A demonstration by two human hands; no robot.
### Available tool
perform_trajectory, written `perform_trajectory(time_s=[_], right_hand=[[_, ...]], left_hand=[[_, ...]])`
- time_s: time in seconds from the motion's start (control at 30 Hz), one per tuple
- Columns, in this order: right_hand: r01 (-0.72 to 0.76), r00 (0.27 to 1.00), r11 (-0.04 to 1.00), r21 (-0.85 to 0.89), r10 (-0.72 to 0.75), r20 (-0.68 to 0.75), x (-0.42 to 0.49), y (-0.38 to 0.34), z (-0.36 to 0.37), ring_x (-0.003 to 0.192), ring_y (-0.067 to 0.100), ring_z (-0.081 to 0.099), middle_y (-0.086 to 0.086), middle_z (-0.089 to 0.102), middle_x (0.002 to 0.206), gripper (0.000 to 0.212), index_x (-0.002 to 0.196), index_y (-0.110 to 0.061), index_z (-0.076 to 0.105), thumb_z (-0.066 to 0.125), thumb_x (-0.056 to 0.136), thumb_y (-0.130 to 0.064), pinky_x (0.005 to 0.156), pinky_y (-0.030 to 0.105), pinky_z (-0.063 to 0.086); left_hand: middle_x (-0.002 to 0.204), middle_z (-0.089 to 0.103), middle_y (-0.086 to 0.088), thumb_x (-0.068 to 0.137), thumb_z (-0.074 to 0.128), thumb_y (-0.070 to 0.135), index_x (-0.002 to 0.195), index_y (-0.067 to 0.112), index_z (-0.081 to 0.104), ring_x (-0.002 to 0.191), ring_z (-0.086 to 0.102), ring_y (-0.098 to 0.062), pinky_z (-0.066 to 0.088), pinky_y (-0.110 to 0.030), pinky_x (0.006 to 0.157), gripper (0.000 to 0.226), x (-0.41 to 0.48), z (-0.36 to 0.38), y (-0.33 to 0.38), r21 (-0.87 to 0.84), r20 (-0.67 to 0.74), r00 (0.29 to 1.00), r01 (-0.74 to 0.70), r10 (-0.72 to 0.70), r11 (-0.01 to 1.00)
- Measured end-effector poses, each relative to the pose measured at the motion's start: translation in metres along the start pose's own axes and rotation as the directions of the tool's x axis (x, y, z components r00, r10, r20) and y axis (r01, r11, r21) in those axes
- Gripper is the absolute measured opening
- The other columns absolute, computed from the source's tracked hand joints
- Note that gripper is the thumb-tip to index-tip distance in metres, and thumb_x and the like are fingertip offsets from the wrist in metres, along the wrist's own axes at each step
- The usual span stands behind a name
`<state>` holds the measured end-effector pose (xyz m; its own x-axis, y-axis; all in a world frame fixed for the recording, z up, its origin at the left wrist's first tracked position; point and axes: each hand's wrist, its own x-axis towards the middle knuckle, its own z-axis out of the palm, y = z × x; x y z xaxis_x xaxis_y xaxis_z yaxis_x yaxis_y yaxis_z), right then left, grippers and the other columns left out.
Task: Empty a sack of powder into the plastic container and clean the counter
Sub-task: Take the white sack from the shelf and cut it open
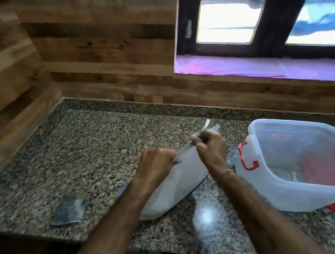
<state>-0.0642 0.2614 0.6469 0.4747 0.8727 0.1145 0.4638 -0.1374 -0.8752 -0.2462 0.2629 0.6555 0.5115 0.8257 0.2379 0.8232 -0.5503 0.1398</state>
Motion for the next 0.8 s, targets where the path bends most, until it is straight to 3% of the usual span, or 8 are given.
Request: perform_trajectory(time_s=[0.1, 0.2, 0.3, 0.43, 0.57, 0.63, 0.7, 0.8], right_hand=[[-0.150, 0.975, 0.986, 0.078, 0.161, -0.156, 0.048, 0.020, -0.039, 0.075, 0.022, 0.066, 0.003, 0.072, 0.076, 0.022, 0.079, -0.007, 0.071, 0.075, 0.087, -0.027, 0.075, 0.038, 0.056], [-0.157, 0.973, 0.987, 0.017, 0.158, -0.167, 0.075, 0.030, -0.046, 0.076, 0.022, 0.064, 0.003, 0.071, 0.075, 0.021, 0.070, -0.014, 0.066, 0.073, 0.086, -0.025, 0.071, 0.030, 0.048], [-0.228, 0.965, 0.970, 0.089, 0.237, -0.114, 0.086, 0.036, -0.024, 0.067, 0.023, 0.069, 0.005, 0.074, 0.078, 0.027, 0.068, -0.017, 0.057, 0.066, 0.092, -0.026, 0.059, 0.028, 0.055], [-0.301, 0.947, 0.887, 0.350, 0.320, 0.002, 0.091, 0.041, -0.011, 0.043, 0.012, 0.060, 0.015, 0.075, 0.093, 0.021, 0.097, -0.009, 0.060, 0.055, 0.102, -0.029, 0.037, 0.020, 0.040], [-0.265, 0.948, 0.859, 0.438, 0.150, 0.281, 0.063, 0.055, -0.016, 0.053, 0.008, 0.052, 0.001, 0.057, 0.076, 0.027, 0.095, -0.018, 0.063, 0.061, 0.100, -0.045, 0.044, 0.021, 0.036], [-0.225, 0.930, 0.884, 0.409, 0.069, 0.361, 0.048, 0.073, -0.014, 0.066, 0.016, 0.053, 0.003, 0.059, 0.078, 0.028, 0.089, -0.011, 0.066, 0.067, 0.097, -0.038, 0.055, 0.027, 0.040], [-0.193, 0.942, 0.884, 0.426, 0.046, 0.333, 0.040, 0.085, -0.011, 0.072, 0.019, 0.050, 0.007, 0.060, 0.078, 0.031, 0.087, 0.000, 0.065, 0.069, 0.096, -0.030, 0.061, 0.032, 0.042], [-0.175, 0.964, 0.879, 0.444, 0.062, 0.258, 0.032, 0.085, -0.009, 0.063, 0.012, 0.044, 0.003, 0.053, 0.070, 0.029, 0.080, -0.004, 0.064, 0.065, 0.100, -0.025, 0.054, 0.026, 0.038]], left_hand=[[0.056, 0.042, 0.005, 0.092, 0.073, 0.049, 0.071, 0.021, 0.045, 0.047, 0.044, -0.013, 0.027, -0.026, 0.048, 0.045, -0.019, 0.014, -0.010, 0.030, -0.102, 0.989, -0.106, 0.108, 0.994], [0.055, 0.044, 0.004, 0.095, 0.070, 0.046, 0.073, 0.024, 0.040, 0.045, 0.047, -0.013, 0.034, -0.028, 0.043, 0.044, -0.028, 0.020, -0.011, 0.056, -0.071, 0.987, -0.137, 0.141, 0.989], [0.055, 0.046, 0.003, 0.095, 0.070, 0.042, 0.073, 0.025, 0.037, 0.045, 0.049, -0.015, 0.037, -0.028, 0.040, 0.044, -0.023, 0.017, -0.005, 0.067, -0.079, 0.990, -0.108, 0.113, 0.992], [0.062, 0.056, 0.005, 0.097, 0.066, 0.046, 0.077, 0.027, 0.046, 0.056, 0.061, -0.019, 0.042, -0.029, 0.048, 0.034, -0.027, 0.010, -0.008, 0.046, -0.012, 1.000, 0.028, -0.027, 0.999], [0.072, 0.061, 0.005, 0.094, 0.068, 0.048, 0.084, 0.026, 0.060, 0.081, 0.069, -0.023, 0.035, -0.031, 0.060, 0.025, -0.056, -0.007, -0.031, -0.021, 0.112, 0.951, 0.292, -0.288, 0.956], [0.078, 0.071, 0.002, 0.094, 0.069, 0.047, 0.090, 0.026, 0.066, 0.083, 0.071, -0.024, 0.033, -0.032, 0.060, 0.021, -0.062, -0.016, -0.043, 0.032, 0.063, 0.933, 0.353, -0.354, 0.935], [0.078, 0.074, 0.001, 0.092, 0.072, 0.046, 0.087, 0.028, 0.063, 0.081, 0.072, -0.026, 0.035, -0.032, 0.059, 0.021, -0.059, -0.022, -0.052, 0.085, -0.007, 0.929, 0.370, -0.371, 0.925], [0.067, 0.065, 0.006, 0.086, 0.077, 0.050, 0.079, 0.024, 0.057, 0.067, 0.066, -0.021, 0.041, -0.033, 0.056, 0.034, -0.063, -0.023, -0.067, -0.015, -0.038, 0.881, 0.471, -0.471, 0.882]])
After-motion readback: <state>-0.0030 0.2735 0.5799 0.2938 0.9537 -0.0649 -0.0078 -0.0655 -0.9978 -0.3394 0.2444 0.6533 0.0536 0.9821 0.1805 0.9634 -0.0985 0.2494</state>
